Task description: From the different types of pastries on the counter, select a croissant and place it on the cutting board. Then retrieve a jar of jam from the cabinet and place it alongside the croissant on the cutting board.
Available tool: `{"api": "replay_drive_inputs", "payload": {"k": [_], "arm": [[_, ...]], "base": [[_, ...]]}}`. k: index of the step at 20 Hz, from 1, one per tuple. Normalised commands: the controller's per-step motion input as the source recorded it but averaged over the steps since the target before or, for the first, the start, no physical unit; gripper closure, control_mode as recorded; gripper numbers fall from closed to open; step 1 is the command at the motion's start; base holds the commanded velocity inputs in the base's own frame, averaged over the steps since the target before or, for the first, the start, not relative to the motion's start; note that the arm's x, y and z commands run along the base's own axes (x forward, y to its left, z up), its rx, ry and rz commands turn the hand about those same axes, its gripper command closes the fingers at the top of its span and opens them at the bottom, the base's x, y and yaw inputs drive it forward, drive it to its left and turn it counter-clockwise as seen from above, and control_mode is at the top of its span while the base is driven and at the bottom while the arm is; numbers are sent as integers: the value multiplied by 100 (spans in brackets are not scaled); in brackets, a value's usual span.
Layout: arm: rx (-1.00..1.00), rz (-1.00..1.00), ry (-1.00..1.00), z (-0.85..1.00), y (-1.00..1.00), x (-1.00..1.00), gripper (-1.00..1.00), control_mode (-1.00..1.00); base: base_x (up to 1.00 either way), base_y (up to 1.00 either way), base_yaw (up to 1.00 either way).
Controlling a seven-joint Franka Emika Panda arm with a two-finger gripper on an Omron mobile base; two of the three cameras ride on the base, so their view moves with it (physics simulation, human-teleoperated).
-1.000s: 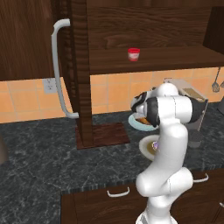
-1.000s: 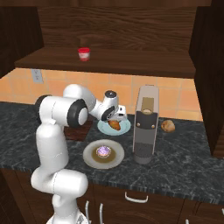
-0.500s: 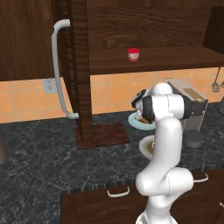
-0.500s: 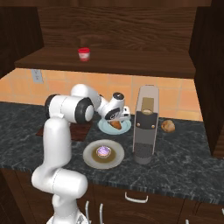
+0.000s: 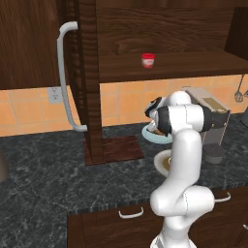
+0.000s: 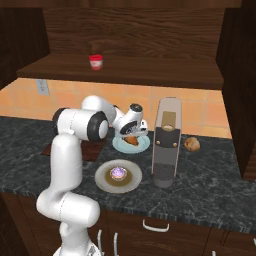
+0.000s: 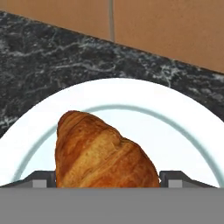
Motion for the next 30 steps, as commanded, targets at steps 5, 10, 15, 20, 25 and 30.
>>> {"api": "replay_drive_inputs", "payload": {"k": [5, 10, 15, 20, 25, 30], "arm": [[0, -6, -13, 3, 59, -4, 100, -100], [0, -7, -9, 36, 21, -54, 100, -100], [0, -9, -9, 56, 12, -71, 100, -100], [0, -17, -3, 44, 27, -51, 100, -100], [2, -29, 0, 51, 38, -17, 100, -100], [3, -28, 0, 47, 42, -18, 100, -100]], "base": [[0, 0, 0], [0, 0, 0], [0, 0, 0], [0, 0, 0], [0, 0, 0], [0, 0, 0]]}}
